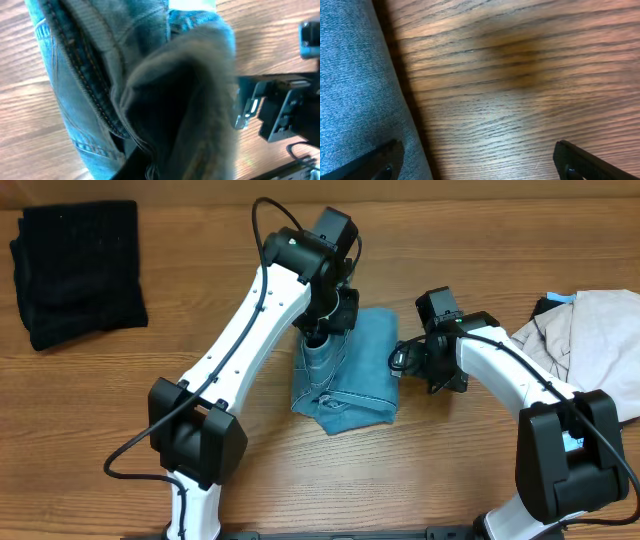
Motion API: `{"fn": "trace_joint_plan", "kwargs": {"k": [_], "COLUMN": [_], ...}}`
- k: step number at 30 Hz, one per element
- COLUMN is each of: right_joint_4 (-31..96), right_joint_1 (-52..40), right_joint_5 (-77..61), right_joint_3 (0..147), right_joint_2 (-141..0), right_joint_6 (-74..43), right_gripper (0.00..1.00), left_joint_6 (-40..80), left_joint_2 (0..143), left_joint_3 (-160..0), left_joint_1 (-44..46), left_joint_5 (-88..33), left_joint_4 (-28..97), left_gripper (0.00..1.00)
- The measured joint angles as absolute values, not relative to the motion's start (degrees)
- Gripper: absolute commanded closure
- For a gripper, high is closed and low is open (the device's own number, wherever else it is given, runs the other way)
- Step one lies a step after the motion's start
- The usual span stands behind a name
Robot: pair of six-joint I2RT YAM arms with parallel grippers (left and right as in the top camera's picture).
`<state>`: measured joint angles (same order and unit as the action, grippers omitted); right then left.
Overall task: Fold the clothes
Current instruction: 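Lift the left end with the left gripper and fold it rightward over the jeans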
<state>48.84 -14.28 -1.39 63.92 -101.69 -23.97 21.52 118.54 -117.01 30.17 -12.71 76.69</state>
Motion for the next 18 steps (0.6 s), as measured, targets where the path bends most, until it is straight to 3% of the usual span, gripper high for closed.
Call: {"fn": "trace_joint_plan", "kwargs": {"k": [2,4,15,18], "right_joint_4": [48.60,48.56,50.37,56.69], "right_joint_1": [-14.28,-14.28,-12.32,-7.81], "right_joint_5": [-2.11,-2.74,-3.18,-2.68], "right_joint_3": [63.92,63.90,63.72,65.12], "right_joint_2": [-101.69,-101.69,-101.67,-100.47], "right_joint_6": [-23.94,-23.97,-26.44,-26.79], "right_gripper": [0.00,0.00,0.00,0.03], "left_joint_6": [22.28,22.55,22.52,22.02], "left_joint_2": [118.54,118.54,118.54,118.30], "left_joint_3": [-117.01,-117.16,-117.23,-118.96], "left_joint_1": [30.44,30.98,33.34,32.23], "left_joint_5": [-13.19,-13.87,-16.99,-17.06], "left_joint_4": [76.23,75.37,71.72,72.90], "left_gripper": [0.53,0.34,0.23,0.10]}}
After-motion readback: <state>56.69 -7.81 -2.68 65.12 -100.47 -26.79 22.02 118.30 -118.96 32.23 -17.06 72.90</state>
